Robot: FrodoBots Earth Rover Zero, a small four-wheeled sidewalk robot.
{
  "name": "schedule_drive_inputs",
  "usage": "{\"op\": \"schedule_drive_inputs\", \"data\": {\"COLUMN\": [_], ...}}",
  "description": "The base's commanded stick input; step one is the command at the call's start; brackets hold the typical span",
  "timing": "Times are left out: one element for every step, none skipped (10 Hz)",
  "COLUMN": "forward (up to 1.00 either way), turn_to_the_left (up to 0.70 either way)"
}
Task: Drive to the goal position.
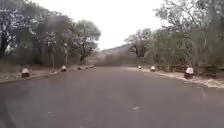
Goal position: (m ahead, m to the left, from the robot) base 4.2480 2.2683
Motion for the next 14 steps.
{"op": "schedule_drive_inputs", "data": {"forward": [1.0,1.0,1.0,1.0,1.0,1.0,1.0,1.0,1.0,1.0,1.0,1.0,1.0,1.0], "turn_to_the_left": [0.0,0.0,0.0,0.0,0.0,0.0,0.0,0.0,0.0,0.0,0.0,0.0,0.0,0.0]}}
